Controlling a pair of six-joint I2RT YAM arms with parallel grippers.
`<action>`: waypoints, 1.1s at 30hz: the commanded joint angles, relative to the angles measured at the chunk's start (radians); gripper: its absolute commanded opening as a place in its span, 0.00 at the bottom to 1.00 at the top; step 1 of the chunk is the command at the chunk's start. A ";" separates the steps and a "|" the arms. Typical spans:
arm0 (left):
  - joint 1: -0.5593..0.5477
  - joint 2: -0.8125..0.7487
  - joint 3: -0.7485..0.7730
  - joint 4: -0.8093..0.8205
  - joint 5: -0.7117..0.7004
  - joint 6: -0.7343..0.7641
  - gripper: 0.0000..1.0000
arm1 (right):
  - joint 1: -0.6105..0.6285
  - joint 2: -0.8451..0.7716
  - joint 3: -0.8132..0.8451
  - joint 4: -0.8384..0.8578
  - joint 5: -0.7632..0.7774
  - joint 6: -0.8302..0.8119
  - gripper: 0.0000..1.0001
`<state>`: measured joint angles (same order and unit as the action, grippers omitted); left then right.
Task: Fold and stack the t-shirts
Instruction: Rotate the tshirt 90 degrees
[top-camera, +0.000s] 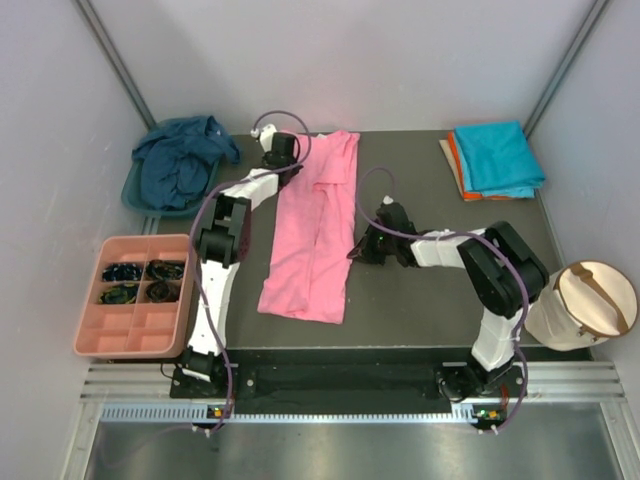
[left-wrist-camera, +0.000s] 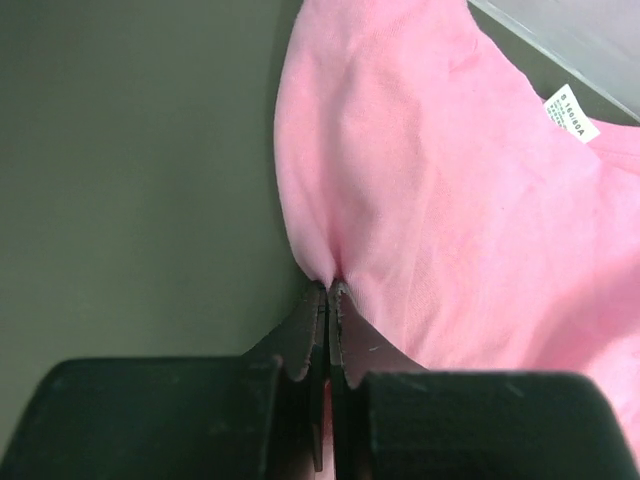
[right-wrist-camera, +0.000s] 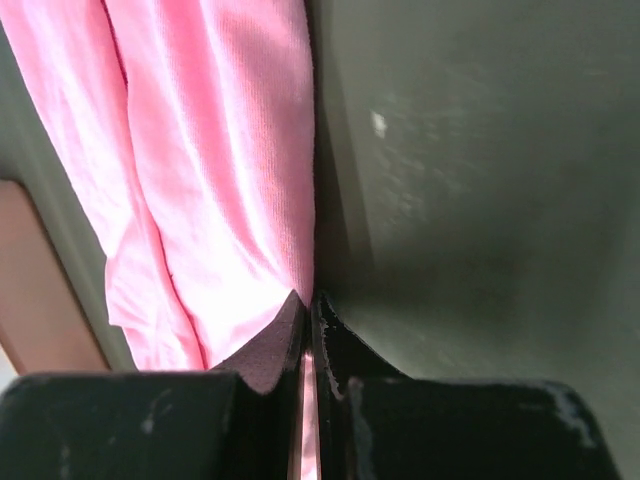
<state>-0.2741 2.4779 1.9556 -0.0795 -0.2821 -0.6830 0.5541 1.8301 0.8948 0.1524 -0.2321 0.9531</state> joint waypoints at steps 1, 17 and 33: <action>-0.050 0.003 -0.053 -0.097 0.031 -0.020 0.00 | -0.040 -0.106 -0.056 -0.054 0.051 -0.045 0.00; -0.155 -0.019 -0.121 -0.085 -0.029 -0.039 0.00 | -0.184 -0.379 -0.224 -0.224 0.094 -0.171 0.00; -0.128 -0.039 -0.172 -0.078 -0.062 -0.052 0.00 | -0.191 -0.404 -0.266 -0.252 0.096 -0.180 0.00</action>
<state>-0.4259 2.4294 1.8450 -0.0139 -0.3344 -0.7364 0.3698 1.4719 0.6453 -0.0765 -0.1509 0.7883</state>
